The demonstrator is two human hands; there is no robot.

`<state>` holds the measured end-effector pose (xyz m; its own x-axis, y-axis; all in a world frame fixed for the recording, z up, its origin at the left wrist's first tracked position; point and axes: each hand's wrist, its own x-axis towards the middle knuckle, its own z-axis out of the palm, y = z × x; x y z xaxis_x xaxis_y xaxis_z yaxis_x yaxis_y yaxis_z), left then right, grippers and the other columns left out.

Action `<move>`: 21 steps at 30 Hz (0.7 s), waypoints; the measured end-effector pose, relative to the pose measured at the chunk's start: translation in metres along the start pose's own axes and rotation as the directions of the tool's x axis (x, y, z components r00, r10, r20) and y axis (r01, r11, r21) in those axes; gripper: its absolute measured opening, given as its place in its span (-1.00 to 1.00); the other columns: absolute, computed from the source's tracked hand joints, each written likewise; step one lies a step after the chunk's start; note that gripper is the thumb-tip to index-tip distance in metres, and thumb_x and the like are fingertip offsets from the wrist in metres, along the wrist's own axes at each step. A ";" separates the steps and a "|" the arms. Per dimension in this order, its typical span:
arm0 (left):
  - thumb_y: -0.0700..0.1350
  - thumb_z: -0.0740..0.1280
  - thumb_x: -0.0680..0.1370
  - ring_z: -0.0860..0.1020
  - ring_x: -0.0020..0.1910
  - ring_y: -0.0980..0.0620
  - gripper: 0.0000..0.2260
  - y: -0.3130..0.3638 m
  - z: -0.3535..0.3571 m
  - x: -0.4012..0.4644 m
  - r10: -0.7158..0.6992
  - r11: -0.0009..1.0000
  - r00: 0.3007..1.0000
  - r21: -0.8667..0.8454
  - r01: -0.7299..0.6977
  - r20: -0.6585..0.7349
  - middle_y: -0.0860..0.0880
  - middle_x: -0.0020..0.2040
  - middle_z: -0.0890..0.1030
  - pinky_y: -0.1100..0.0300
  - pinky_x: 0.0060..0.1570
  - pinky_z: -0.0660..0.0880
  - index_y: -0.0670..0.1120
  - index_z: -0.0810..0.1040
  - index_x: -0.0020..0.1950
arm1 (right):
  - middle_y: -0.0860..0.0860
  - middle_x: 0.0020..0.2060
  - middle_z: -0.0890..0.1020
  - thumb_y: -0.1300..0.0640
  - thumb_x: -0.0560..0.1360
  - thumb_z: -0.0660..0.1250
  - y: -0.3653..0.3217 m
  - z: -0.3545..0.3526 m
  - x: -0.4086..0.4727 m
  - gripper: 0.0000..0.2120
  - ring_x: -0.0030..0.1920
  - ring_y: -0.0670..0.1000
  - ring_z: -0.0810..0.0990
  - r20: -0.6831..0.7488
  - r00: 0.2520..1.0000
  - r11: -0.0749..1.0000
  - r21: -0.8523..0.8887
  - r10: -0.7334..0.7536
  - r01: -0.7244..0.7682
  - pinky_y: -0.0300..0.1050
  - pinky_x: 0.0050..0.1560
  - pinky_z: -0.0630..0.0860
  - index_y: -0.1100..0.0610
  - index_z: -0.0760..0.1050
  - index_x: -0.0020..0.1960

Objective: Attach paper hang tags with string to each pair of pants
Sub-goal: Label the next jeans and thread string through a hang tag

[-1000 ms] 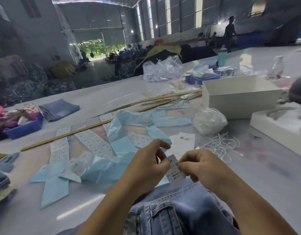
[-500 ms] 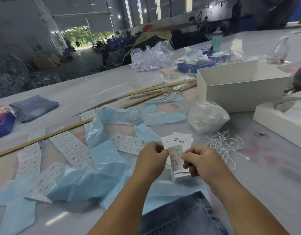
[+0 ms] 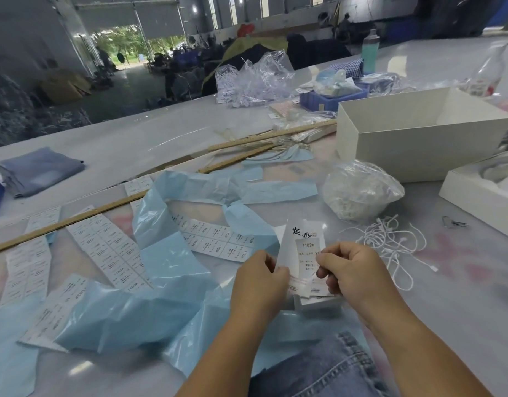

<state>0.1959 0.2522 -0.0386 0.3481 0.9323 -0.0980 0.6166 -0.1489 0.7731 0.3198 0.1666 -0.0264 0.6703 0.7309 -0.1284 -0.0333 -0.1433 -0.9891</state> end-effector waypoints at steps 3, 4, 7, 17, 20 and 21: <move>-0.12 0.33 0.50 0.55 -0.27 0.02 -0.87 0.005 -0.003 -0.006 -0.018 0.982 0.997 -0.185 0.032 0.077 -0.08 -0.15 0.66 0.13 -0.27 0.46 -0.07 0.42 -0.21 | 0.05 -0.46 0.64 0.28 0.47 0.38 0.000 -0.002 0.000 -0.85 -0.53 -0.08 0.45 -0.020 1.000 1.000 0.007 -0.014 0.014 -0.14 -0.45 0.45 0.18 0.59 -0.27; -0.14 0.32 0.52 0.54 -0.30 0.04 -0.89 0.007 -0.004 -0.008 -0.030 0.971 0.995 -0.233 0.051 0.097 -0.10 -0.13 0.67 0.20 -0.32 0.45 -0.08 0.43 -0.18 | 0.05 -0.45 0.63 0.28 0.48 0.37 0.000 -0.003 0.000 -0.85 -0.53 -0.07 0.45 -0.024 1.000 1.000 0.017 -0.018 0.018 -0.14 -0.44 0.45 0.18 0.59 -0.26; -0.22 0.29 0.56 0.58 -0.34 0.10 -0.99 0.010 -0.007 -0.013 -0.058 0.906 0.987 -0.408 0.114 0.147 -0.09 -0.11 0.68 0.36 -0.46 0.40 -0.13 0.48 -0.04 | 0.04 -0.46 0.63 0.28 0.50 0.36 0.000 -0.004 -0.001 -0.86 -0.52 -0.06 0.44 -0.029 0.999 0.998 0.059 -0.015 0.017 -0.19 -0.46 0.43 0.20 0.58 -0.24; -0.42 0.19 0.52 0.68 -0.23 -0.05 -0.75 0.010 -0.006 -0.019 -0.001 0.767 0.958 -0.614 0.185 0.288 -0.12 -0.04 0.67 0.18 -0.35 0.56 -0.16 0.48 0.10 | -0.01 -0.51 0.55 0.29 0.53 0.32 -0.001 -0.001 -0.003 -0.80 -0.53 -0.11 0.43 0.008 1.000 0.985 0.174 0.017 -0.018 -0.29 -0.51 0.39 0.19 0.57 -0.27; -0.44 0.17 0.49 0.68 -0.17 -0.11 -0.68 0.008 -0.005 -0.018 0.043 0.774 0.947 -0.609 0.171 0.319 -0.08 -0.07 0.70 0.14 -0.32 0.56 -0.12 0.50 0.13 | -0.04 -0.53 0.53 0.27 0.54 0.32 -0.001 -0.001 -0.003 -0.80 -0.56 -0.13 0.44 0.011 1.000 0.985 0.169 0.010 -0.012 -0.30 -0.53 0.39 0.19 0.58 -0.26; -0.44 0.16 0.49 0.69 -0.16 -0.11 -0.66 0.008 -0.004 -0.018 0.055 0.781 0.944 -0.604 0.162 0.324 -0.05 -0.09 0.71 0.14 -0.33 0.56 -0.11 0.50 0.13 | -0.05 -0.53 0.53 0.26 0.54 0.32 -0.001 -0.001 -0.003 -0.80 -0.55 -0.13 0.44 0.012 1.000 0.987 0.159 0.007 -0.009 -0.29 -0.53 0.39 0.18 0.58 -0.26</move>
<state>0.1911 0.2355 -0.0282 0.5913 0.7656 -0.2535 0.1115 0.2337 0.9659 0.3184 0.1637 -0.0250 0.6613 0.7376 -0.1366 -0.1571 -0.0419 -0.9867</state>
